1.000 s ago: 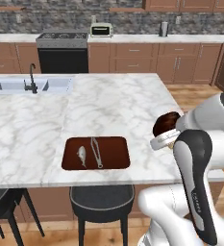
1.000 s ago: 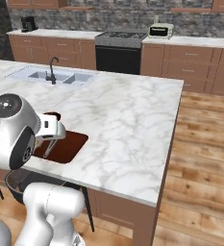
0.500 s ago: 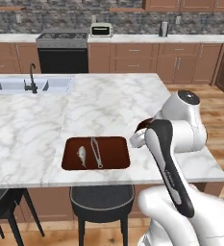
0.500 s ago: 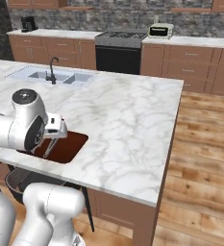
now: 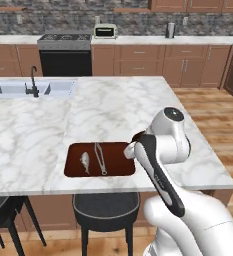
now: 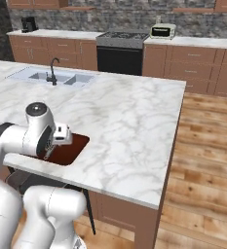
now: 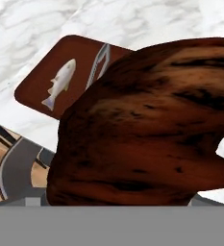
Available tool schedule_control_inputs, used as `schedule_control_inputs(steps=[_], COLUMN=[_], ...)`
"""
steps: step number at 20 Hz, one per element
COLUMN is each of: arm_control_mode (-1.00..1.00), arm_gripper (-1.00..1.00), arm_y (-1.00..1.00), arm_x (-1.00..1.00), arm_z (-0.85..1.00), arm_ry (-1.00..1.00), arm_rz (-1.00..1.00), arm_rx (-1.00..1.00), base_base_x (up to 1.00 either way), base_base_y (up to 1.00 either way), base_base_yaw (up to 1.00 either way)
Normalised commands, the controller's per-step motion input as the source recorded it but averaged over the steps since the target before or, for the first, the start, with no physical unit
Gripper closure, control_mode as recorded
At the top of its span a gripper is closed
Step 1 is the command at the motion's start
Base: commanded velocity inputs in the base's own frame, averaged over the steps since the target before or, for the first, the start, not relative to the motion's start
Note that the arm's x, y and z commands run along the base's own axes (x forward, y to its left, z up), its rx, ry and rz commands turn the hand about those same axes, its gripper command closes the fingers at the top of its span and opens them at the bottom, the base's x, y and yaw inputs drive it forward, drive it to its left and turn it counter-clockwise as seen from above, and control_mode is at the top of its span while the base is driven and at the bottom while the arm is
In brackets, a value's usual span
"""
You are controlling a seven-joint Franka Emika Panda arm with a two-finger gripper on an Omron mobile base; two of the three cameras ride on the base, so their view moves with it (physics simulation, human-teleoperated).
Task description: Gather the eggplant and potato from the fridge and place them on a tray on the dining counter. Then gather the fish and steak from the fridge and place them on the other tray.
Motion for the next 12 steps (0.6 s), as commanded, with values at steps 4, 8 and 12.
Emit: schedule_control_inputs(steps=[4, 8, 12], arm_control_mode=[-1.00, -1.00, -1.00], arm_gripper=[1.00, 1.00, 1.00], arm_y=[0.18, 0.24, 0.17], arm_x=[0.49, 0.31, 0.31], arm_z=[-0.43, -0.31, -0.33], arm_ry=[0.01, 0.04, 0.04], arm_rz=[0.00, 0.00, 0.00], arm_rx=[0.00, 0.00, 0.00], base_base_x=[0.00, 0.00, 0.00], base_base_y=[0.00, 0.00, 0.00], base_base_yaw=[0.00, 0.00, 0.00])
